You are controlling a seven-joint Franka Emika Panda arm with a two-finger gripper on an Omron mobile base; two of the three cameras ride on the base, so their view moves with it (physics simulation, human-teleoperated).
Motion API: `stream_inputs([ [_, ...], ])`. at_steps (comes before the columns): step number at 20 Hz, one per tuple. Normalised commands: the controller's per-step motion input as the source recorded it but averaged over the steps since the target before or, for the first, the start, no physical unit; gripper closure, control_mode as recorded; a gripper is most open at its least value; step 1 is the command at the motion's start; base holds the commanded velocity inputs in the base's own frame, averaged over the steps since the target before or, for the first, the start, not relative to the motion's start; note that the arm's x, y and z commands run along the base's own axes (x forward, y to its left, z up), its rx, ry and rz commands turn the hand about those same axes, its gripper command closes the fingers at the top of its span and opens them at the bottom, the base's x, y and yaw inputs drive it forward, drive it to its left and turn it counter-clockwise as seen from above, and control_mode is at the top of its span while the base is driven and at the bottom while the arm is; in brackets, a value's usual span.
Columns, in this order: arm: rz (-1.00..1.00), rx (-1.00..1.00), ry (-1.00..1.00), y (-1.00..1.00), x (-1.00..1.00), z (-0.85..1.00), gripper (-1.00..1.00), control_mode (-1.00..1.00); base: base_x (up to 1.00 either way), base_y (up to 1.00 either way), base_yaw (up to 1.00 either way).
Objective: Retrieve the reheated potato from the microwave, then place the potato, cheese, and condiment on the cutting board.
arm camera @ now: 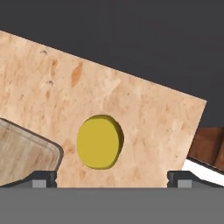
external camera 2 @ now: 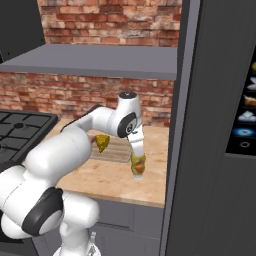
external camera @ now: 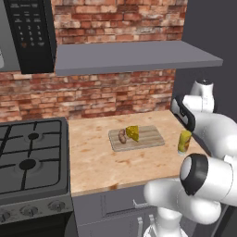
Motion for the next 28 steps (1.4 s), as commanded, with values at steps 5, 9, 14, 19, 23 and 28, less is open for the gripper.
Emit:
stream_inputs([
  [5,0.00,0.00,0.00,-0.09,0.02,-0.07,-1.00,-1.00,0.00,0.00,0.00],
  [9,0.00,0.01,0.02,-0.08,0.02,-0.16,-1.00,-1.00,0.00,0.00,0.00],
  [14,-0.01,0.04,0.04,-0.01,0.06,-0.22,-1.00,-1.00,0.00,0.00,0.00],
  [19,-0.01,0.05,0.06,0.00,0.18,-0.16,-1.00,-1.00,0.00,0.00,0.00],
  [23,0.00,0.02,0.06,0.00,0.15,-0.15,-1.00,-1.00,0.00,0.00,0.00],
  [28,-0.01,0.01,0.07,0.00,0.14,-0.18,-1.00,-1.00,0.00,0.00,0.00],
])
